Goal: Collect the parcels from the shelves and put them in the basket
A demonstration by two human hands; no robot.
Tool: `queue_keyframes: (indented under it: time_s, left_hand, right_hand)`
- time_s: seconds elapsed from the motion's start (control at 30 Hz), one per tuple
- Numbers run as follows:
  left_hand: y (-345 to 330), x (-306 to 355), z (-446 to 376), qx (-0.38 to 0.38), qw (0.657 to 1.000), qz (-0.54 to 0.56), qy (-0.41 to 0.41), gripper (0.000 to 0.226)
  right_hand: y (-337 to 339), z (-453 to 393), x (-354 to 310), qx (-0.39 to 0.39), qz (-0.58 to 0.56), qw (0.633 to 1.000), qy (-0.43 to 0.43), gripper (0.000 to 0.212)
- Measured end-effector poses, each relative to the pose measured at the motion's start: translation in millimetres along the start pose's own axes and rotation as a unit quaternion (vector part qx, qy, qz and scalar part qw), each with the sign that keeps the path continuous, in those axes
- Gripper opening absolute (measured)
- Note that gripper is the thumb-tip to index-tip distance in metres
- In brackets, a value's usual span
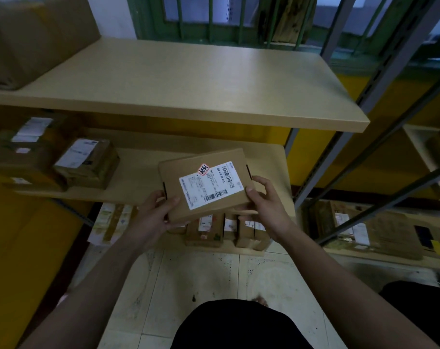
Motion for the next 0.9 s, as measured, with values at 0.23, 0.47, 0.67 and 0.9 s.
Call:
queue_keyframes:
  time_s: [0.23,0.47,0.67,0.9]
  left_hand:
    - [7,6,5,-0.009,0.999,-0.039,-0.011,0.053]
    - [24,-16,18,-0.003,1.0,-0.021,-0.006,0.067]
    - [65,-31,71,0.105,0.994,0.031,-0.019,0.071]
    - [58,-83,177,0.174,0.985,-0.002,0.02,0.033]
  right_hand:
    - [3,3,-8,-0.023,0.005,0.999,0.025,0.033]
    - [-9,1,4,-0.052,0.028,0.998,-0.012,0.026]
    - [-55,-9,-4,-0.141,0.061,0.988,0.007,0.023]
    - [-140,27,5,-0.347,0.088,0.934,0.002,0.023]
Point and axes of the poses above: each hand's wrist, its own z-axis away from the middle knuckle, its own y-axis out of the back of the hand, x = y × z, the point moved 10 cm from there along -z, towards the middle knuckle, and after that the axes turned 10 degrees about y, right-handed, at the moved point
